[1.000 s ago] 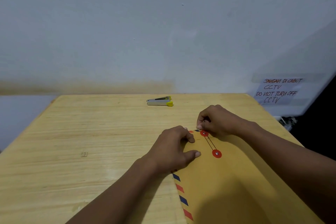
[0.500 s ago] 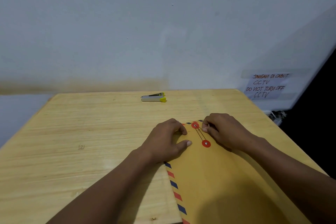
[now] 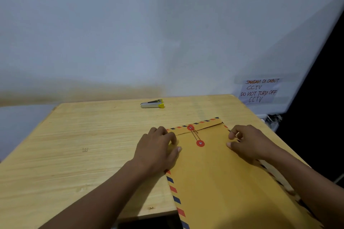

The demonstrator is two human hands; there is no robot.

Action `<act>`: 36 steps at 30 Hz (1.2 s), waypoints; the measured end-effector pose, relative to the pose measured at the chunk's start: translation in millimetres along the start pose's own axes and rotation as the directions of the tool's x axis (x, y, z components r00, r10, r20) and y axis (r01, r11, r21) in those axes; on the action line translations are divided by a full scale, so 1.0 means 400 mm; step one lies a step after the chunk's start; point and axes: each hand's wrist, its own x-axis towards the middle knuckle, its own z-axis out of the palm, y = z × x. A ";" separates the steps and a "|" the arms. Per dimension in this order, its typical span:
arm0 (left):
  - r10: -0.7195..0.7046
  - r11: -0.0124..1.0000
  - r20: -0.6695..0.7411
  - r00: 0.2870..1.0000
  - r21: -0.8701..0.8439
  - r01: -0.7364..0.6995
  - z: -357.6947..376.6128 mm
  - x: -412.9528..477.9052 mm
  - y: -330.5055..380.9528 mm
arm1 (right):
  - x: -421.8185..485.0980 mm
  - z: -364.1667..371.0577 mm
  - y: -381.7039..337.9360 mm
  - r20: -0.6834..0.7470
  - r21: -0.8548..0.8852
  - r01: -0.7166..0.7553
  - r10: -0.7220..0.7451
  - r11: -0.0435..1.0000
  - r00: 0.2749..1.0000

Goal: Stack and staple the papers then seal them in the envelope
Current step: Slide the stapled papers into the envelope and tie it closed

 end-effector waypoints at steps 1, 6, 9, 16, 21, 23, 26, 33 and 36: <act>-0.009 1.000 0.012 1.000 0.008 0.009 -0.003 -0.003 0.007 | 0.002 0.004 -0.006 0.003 0.038 -0.017 0.017 0.999 1.000; -0.065 0.998 0.051 0.997 0.000 0.065 -0.003 0.017 0.025 | 0.023 0.008 -0.015 -0.028 0.272 -0.107 0.119 0.956 0.993; -0.087 0.996 0.077 0.993 0.030 0.085 -0.001 0.039 0.031 | 0.028 -0.022 -0.010 -0.054 0.378 -0.065 0.092 0.924 0.994; -0.173 0.974 0.100 0.980 0.167 0.155 0.010 0.086 0.025 | 0.076 -0.038 -0.024 -0.106 0.554 -0.066 0.149 0.830 0.983; -0.213 0.959 0.046 0.976 0.202 0.200 0.035 0.083 0.011 | 0.086 -0.027 -0.019 0.111 0.610 -0.129 0.077 0.782 0.991; -0.237 0.953 0.019 0.971 0.199 0.229 0.044 0.087 0.009 | 0.084 -0.032 -0.016 0.155 0.599 -0.122 0.035 0.791 0.987; -0.255 0.950 0.008 0.967 0.186 0.249 0.049 0.101 0.007 | 0.083 -0.036 -0.019 0.200 0.586 -0.121 0.002 0.801 0.980; -0.226 0.965 -0.095 0.970 0.118 0.236 0.023 0.160 -0.071 | 0.123 -0.020 -0.061 -0.002 0.602 -0.055 0.070 0.797 0.998; -0.235 0.968 -0.099 0.967 0.065 0.242 0.015 0.201 -0.136 | 0.157 -0.015 -0.074 -0.014 0.594 -0.045 0.066 0.803 0.998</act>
